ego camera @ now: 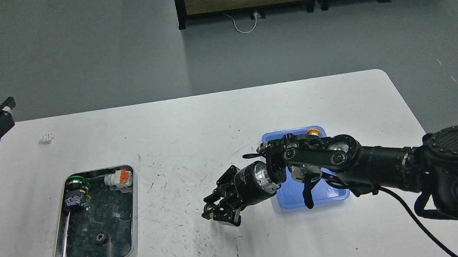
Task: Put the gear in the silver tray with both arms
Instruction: 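Lift the gear and set it on the table toward the silver tray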
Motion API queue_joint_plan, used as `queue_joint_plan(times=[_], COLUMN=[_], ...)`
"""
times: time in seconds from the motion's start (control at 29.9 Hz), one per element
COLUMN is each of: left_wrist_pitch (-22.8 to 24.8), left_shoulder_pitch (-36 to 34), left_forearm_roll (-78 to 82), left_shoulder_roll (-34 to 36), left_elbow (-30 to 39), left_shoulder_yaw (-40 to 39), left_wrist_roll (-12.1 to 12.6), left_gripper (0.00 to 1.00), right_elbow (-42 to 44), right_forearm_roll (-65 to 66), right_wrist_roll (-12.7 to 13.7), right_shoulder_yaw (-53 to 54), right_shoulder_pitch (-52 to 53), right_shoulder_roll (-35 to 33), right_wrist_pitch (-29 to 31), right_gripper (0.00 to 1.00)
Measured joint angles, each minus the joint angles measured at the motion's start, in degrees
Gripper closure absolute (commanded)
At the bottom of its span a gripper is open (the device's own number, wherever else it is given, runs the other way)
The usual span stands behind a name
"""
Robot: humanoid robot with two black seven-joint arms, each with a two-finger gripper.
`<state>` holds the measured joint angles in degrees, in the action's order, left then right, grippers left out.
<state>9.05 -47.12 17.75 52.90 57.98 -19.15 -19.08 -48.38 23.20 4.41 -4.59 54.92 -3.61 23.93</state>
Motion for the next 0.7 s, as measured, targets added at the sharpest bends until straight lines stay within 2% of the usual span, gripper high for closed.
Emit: queue_joint_plan(times=[0.1, 0.23, 0.3, 0.47, 0.7], left_wrist_pitch=[-0.07, -0.16, -0.21, -0.43, -0.26], left_shoulder_pitch=[0.13, 0.18, 0.19, 0.26, 0.35], left_forearm_roll=[0.01, 0.01, 0.01, 0.01, 0.01], left_shoulder_roll=[-0.09, -0.59, -0.7, -0.77, -0.58], left_elbow=[0.03, 0.04, 0.03, 0.03, 0.42], left_shoulder_yaw=[0.0, 0.0, 0.03, 0.03, 0.07], left_wrist_roll=[0.0, 0.01, 0.01, 0.0, -0.74], left_gripper=[0.03, 0.03, 0.03, 0.03, 0.02], right_elbow=[1.24, 3.49, 4.86, 7.83, 10.13], right_forearm_roll=[0.0, 0.0, 0.06, 0.17, 0.17], right_wrist_roll=[-0.06, -0.51, -0.94, -2.03, -1.97], right_shoulder_yaw=[-0.06, 0.05, 0.28, 0.89, 3.13], right_shoulder_pitch=[-0.06, -0.17, -0.3, -0.5, 0.44], right_shoulder_roll=[1.39, 3.24, 3.51, 3.61, 3.62], right_wrist_pitch=[0.6, 0.77, 0.74, 0.68, 0.67], right_gripper=[0.68, 0.37, 0.28, 0.19, 0.08])
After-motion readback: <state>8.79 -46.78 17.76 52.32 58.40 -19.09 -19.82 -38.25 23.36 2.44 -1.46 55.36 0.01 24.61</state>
